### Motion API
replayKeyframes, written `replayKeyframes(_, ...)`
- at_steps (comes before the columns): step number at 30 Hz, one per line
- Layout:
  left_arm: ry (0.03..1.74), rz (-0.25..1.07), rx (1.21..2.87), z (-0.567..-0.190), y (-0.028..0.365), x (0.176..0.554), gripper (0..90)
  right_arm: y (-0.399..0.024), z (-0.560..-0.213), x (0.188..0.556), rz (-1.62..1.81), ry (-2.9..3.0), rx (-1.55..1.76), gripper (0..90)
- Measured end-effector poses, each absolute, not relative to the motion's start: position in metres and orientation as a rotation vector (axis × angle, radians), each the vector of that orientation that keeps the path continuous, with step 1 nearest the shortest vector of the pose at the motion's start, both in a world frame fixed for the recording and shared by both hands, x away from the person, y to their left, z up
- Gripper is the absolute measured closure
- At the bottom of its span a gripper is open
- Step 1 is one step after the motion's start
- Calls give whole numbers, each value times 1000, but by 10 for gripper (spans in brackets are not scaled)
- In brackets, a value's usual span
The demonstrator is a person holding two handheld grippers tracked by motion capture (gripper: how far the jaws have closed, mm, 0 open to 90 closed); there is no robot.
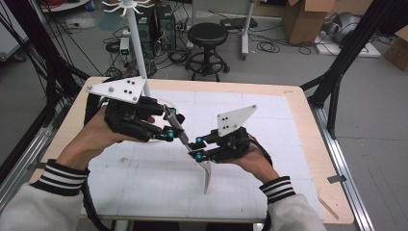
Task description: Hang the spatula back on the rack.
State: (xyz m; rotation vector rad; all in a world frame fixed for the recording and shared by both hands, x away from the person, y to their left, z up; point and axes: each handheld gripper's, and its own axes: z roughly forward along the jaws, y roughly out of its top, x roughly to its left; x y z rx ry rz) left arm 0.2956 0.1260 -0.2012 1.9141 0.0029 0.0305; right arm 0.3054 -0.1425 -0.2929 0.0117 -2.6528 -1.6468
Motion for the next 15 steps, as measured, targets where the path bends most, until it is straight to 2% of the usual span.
replayKeyframes(3, 9, 38, 1915, -201, 126, 296, 678, -142, -293, 305, -1646, -2658, 14, 748)
replayKeyframes(15, 44, 59, 1913, -196, 123, 293, 688, -143, -291, 305, -1671, -2646, -4, 746)
